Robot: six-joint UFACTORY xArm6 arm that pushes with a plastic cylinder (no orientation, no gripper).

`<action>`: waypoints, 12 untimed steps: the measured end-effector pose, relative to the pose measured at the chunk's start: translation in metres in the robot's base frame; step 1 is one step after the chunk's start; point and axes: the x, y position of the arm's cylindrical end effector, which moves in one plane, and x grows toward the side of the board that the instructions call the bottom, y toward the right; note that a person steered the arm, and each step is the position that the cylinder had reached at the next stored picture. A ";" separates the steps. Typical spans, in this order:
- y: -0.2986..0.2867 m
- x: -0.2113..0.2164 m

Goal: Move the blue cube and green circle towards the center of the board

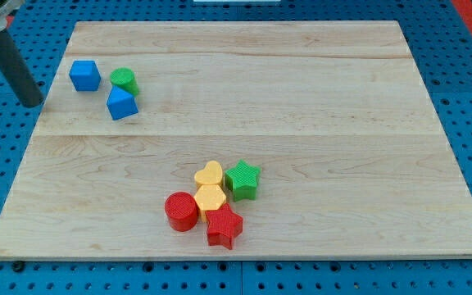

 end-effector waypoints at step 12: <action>0.159 -0.037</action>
